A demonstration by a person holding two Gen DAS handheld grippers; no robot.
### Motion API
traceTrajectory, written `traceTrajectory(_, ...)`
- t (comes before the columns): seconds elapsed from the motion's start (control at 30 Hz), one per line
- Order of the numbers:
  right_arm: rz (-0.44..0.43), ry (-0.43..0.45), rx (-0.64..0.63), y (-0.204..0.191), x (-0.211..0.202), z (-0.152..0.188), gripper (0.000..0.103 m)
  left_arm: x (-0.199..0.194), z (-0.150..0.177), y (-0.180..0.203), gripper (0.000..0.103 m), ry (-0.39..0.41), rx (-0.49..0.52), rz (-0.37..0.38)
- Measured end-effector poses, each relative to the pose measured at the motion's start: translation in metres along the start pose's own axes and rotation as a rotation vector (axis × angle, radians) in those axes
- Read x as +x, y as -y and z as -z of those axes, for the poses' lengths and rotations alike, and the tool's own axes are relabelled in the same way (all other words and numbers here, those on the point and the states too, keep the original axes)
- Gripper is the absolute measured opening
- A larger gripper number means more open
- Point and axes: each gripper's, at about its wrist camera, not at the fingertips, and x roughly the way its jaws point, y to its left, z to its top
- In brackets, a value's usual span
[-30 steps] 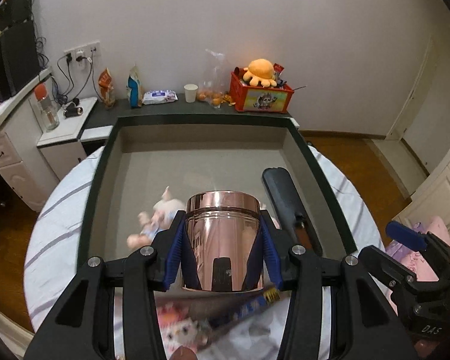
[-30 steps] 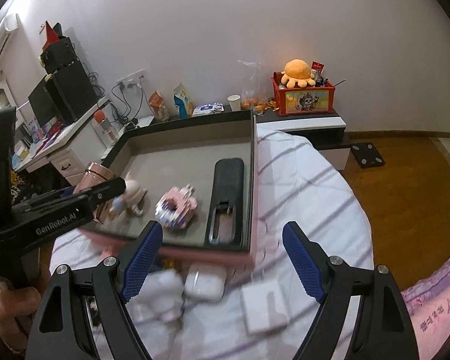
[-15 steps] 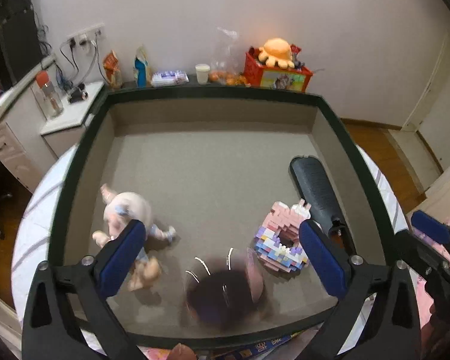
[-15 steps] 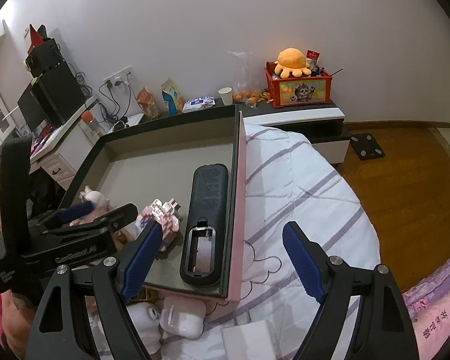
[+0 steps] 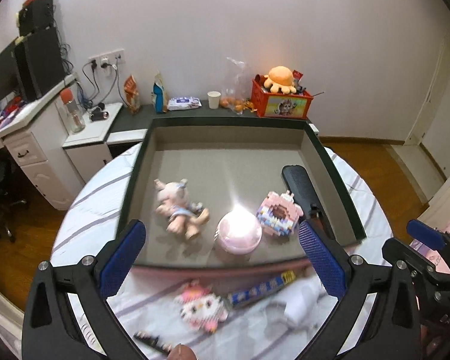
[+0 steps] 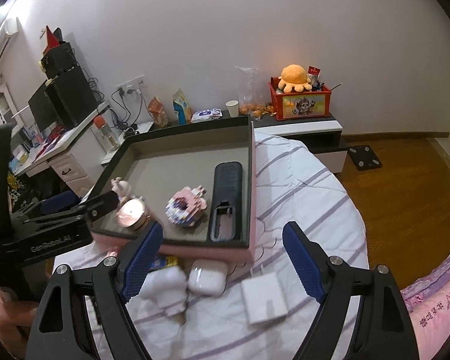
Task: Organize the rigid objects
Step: 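Lower the rose-gold cylinder into the box and open the left tool, then reach the right tool to the white square charger and close on it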
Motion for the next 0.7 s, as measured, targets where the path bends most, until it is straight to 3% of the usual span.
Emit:
traceTrajectory(0.27, -0.002, -0.009, -0.027, -0.014, -0.021, 0.028, 0.084, -0.049, 0.04, -0.024, 0.103, 0.022, -0.031, -0.022)
traceTrajectory(0.5, 0.008, -0.049, -0.022, -0.013, -0.031, 0.056, 0.084, -0.06, 0.084, -0.035, 0.103, -0.022, -0.075, -0.028)
traceTrajectory(0.7, 0.029, -0.062, -0.017, -0.009, -0.035, 0.068, 0.084, -0.064, 0.103, -0.036, 0.103, -0.044, -0.082, -0.027)
